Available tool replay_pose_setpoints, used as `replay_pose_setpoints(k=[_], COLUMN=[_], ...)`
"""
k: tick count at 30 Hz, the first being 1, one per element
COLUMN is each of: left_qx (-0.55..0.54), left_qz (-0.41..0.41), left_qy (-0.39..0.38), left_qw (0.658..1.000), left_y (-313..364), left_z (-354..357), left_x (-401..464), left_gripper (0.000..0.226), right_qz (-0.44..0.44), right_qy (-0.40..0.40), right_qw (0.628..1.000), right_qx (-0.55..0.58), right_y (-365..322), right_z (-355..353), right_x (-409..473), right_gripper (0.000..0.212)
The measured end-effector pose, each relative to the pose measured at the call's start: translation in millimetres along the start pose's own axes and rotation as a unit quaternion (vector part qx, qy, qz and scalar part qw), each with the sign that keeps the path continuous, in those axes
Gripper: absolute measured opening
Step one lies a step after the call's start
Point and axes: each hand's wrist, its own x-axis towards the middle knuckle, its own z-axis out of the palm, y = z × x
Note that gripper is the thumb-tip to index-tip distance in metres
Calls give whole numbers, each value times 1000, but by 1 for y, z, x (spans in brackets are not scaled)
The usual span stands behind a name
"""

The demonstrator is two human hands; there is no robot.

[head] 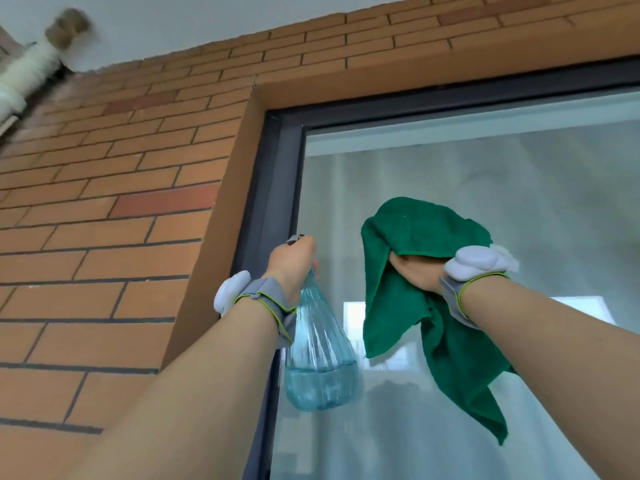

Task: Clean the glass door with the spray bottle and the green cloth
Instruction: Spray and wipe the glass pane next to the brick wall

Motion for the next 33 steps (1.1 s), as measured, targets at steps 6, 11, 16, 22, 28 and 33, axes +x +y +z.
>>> replay_pose_setpoints(k=[6,11,16,22,28,33], left_qx=[-16,10,33,32,48,43], left_qz=[-10,-27,-50,-30,-37,-25], left_qy=[-11,-42,-84,-65,-74,-67], left_qw=[1000,999,995,997,995,996], left_y=[2,-10,-14,-15,-12,-7], left_z=[10,-1,-3,-10,-9,-8], left_x=[0,1,-2,-1,-7,-12], left_gripper=[13,15,15,17,16,16], right_qz=[-6,22,7,-6,36,23], right_qy=[0,-28,-27,-30,-16,-17], right_qw=[1000,999,1000,1000,999,999], right_qx=[-15,12,4,-6,29,-19], right_y=[3,-4,-5,-7,-1,-1], right_z=[16,30,38,47,42,44], right_x=[9,14,14,11,5,1], right_gripper=[30,40,41,39,28,30])
